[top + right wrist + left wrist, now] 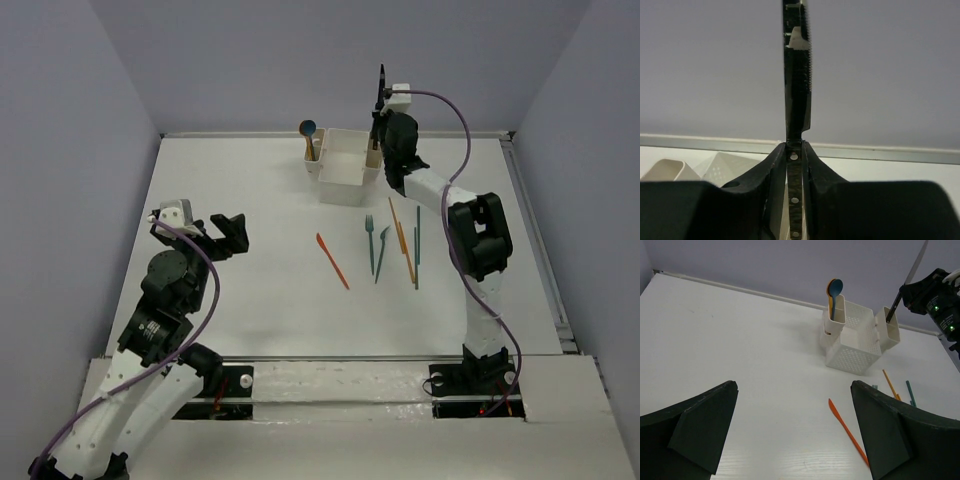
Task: Sort the eating utensils into containers
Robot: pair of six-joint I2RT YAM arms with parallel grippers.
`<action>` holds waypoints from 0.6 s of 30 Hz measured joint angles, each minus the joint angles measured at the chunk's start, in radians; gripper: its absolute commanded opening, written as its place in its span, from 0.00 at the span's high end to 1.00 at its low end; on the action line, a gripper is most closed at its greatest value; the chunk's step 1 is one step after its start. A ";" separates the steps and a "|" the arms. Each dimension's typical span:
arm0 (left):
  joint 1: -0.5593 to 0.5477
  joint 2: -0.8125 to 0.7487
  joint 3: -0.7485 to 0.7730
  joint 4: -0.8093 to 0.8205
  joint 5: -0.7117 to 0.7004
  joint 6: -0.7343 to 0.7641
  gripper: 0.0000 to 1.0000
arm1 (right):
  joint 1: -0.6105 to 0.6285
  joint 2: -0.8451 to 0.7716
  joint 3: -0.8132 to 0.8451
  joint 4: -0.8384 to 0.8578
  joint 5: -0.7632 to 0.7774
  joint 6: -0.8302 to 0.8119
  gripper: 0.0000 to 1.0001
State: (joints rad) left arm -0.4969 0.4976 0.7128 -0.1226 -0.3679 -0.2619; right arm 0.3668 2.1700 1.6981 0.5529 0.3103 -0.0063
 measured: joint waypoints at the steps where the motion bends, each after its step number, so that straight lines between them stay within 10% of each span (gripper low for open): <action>1: 0.002 0.000 0.000 0.000 0.001 0.000 0.01 | 0.000 0.000 -0.002 0.001 -0.008 -0.003 0.57; 8: 0.005 -0.002 0.000 0.000 0.004 0.000 0.01 | 0.000 -0.007 -0.053 -0.004 -0.027 0.000 0.34; 18: 0.006 -0.018 0.000 0.003 0.008 0.000 0.01 | 0.000 -0.229 -0.166 -0.161 -0.075 0.059 0.37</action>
State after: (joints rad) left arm -0.4904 0.4801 0.7128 -0.1192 -0.3599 -0.2623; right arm 0.3668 1.9411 1.5322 0.3920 0.2356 0.0525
